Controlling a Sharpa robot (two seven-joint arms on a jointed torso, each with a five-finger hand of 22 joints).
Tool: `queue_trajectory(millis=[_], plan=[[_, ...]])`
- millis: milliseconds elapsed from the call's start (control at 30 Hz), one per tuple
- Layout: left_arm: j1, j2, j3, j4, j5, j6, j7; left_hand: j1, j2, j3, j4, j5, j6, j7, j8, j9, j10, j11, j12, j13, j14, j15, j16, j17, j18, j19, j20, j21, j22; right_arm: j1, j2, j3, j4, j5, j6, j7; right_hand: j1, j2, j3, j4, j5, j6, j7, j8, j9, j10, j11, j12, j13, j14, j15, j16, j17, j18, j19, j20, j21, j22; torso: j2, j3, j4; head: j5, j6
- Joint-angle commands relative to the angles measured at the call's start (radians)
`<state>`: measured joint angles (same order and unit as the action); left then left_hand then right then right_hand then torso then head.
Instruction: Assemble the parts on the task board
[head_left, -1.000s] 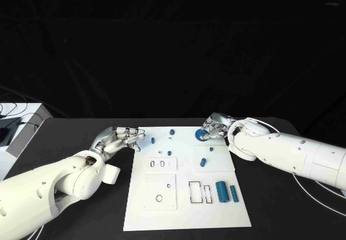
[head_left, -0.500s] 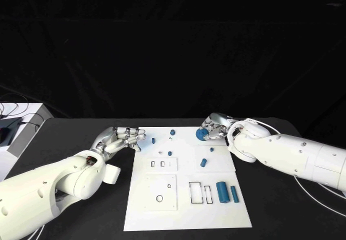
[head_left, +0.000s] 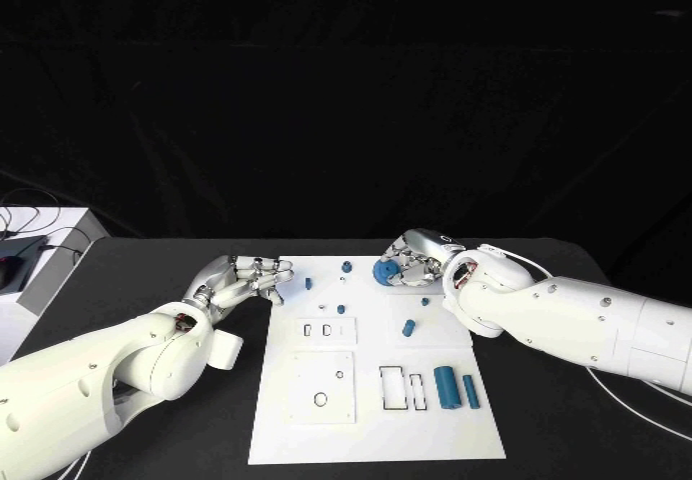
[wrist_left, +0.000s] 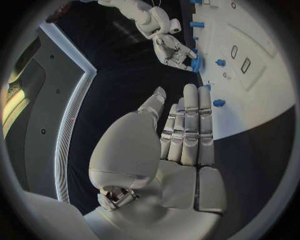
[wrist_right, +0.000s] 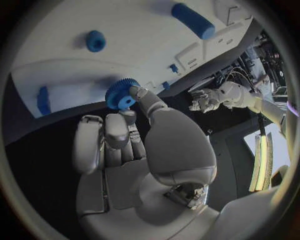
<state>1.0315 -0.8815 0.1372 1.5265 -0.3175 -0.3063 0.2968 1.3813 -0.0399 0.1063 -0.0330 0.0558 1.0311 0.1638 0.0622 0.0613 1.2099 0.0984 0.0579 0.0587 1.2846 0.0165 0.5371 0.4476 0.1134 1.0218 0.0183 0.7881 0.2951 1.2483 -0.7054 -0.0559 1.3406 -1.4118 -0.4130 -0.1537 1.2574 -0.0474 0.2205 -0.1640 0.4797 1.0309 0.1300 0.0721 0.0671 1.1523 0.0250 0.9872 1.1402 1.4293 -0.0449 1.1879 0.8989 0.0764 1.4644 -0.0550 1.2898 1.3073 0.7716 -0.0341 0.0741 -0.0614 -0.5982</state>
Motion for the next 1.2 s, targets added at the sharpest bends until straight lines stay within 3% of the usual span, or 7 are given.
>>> queue_trajectory(millis=[33,300,500,733,933,1200], plan=[[0.0,0.002,0.001,0.002,-0.002,0.018,0.006,-0.001,0.01,0.001,-0.004,-0.002,0.0,0.0,0.0,0.002,-0.007,-0.002,0.001,0.001,-0.003,-0.001,0.001,-0.001,0.012,-0.002,0.003,0.005,-0.001,0.0,0.011,0.001,0.028,-0.09,-0.061,-0.004,-0.006,-0.009,-0.01,0.001,-0.009,0.019,0.014,-0.001,0.001,0.009,0.0,0.0,0.001,0.002,-0.006,-0.003,0.002,-0.012,0.08,-0.008,0.006,0.192,0.001,-0.0003,0.0011,0.002,0.0],[0.0,0.002,0.001,0.003,-0.002,0.019,0.005,-0.001,0.01,0.001,-0.004,-0.002,0.0,0.0,0.0,0.002,-0.007,-0.002,0.001,0.001,-0.003,-0.001,0.001,-0.001,0.012,-0.002,0.003,0.005,-0.001,-0.001,0.047,0.0,0.053,-0.134,-0.072,-0.029,0.0,-0.012,-0.017,0.013,-0.012,0.02,0.014,-0.001,0.001,0.012,0.0,-0.001,0.002,0.002,-0.006,-0.004,0.004,-0.012,0.08,-0.009,0.008,0.193,0.001,-0.0018,0.0003,0.004,0.001],[0.0,0.003,0.001,0.006,-0.002,0.018,0.005,-0.001,0.01,0.001,-0.004,-0.002,0.0,0.0,0.0,0.002,-0.007,-0.002,0.001,0.001,-0.003,-0.001,0.001,-0.001,0.012,-0.002,0.003,0.005,-0.001,-0.004,0.096,-0.004,0.023,-0.156,-0.074,-0.044,0.0,-0.012,-0.017,0.013,-0.012,0.02,0.014,-0.001,0.001,0.012,0.0,-0.001,0.002,0.002,-0.006,-0.004,0.004,-0.012,0.08,-0.009,0.008,0.193,0.003,-0.0008,0.0005,0.001,0.006],[0.0,0.002,0.001,0.01,-0.002,0.019,0.005,-0.001,0.01,0.001,-0.004,-0.002,0.0,0.0,0.0,0.002,-0.007,-0.002,0.001,0.001,-0.003,-0.001,0.001,-0.001,0.012,-0.002,0.003,0.005,-0.001,-0.015,0.138,-0.006,-0.018,-0.183,-0.076,-0.064,0.003,-0.013,-0.017,0.017,-0.011,0.018,0.014,-0.002,0.001,0.01,0.0,-0.005,0.0,0.002,-0.006,-0.004,0.006,-0.013,0.08,-0.009,0.01,0.193,0.002,-0.0015,0.0036,0.0,-0.001],[0.0,0.0,0.001,0.012,-0.002,0.018,0.005,-0.001,0.01,0.001,-0.004,-0.002,0.0,0.0,0.0,0.002,-0.007,-0.002,0.001,0.001,-0.003,-0.001,0.001,-0.001,0.012,-0.002,0.003,0.005,-0.001,-0.025,0.161,-0.007,-0.037,-0.192,-0.07,-0.066,0.003,-0.015,-0.018,0.018,-0.013,0.016,0.015,-0.002,0.001,0.008,0.0,-0.009,-0.002,0.002,-0.006,-0.006,0.006,-0.013,0.08,-0.009,0.008,0.193,0.004,0.0007,0.0003,0.007,-0.004],[0.0,0.001,0.001,0.014,-0.002,0.018,0.006,-0.001,0.01,0.001,-0.004,-0.002,0.0,0.0,0.0,0.002,-0.007,-0.002,0.001,0.001,-0.003,-0.001,0.001,-0.001,0.012,-0.002,0.003,0.005,-0.001,-0.035,0.185,-0.009,-0.058,-0.213,-0.069,-0.068,0.004,-0.016,-0.018,0.019,-0.013,0.016,0.015,-0.002,0.001,0.007,0.0,-0.013,-0.004,0.002,-0.006,-0.007,0.007,-0.013,0.08,-0.008,0.008,0.193,0.002,0.0002,0.0013,0.008,-0.008]])
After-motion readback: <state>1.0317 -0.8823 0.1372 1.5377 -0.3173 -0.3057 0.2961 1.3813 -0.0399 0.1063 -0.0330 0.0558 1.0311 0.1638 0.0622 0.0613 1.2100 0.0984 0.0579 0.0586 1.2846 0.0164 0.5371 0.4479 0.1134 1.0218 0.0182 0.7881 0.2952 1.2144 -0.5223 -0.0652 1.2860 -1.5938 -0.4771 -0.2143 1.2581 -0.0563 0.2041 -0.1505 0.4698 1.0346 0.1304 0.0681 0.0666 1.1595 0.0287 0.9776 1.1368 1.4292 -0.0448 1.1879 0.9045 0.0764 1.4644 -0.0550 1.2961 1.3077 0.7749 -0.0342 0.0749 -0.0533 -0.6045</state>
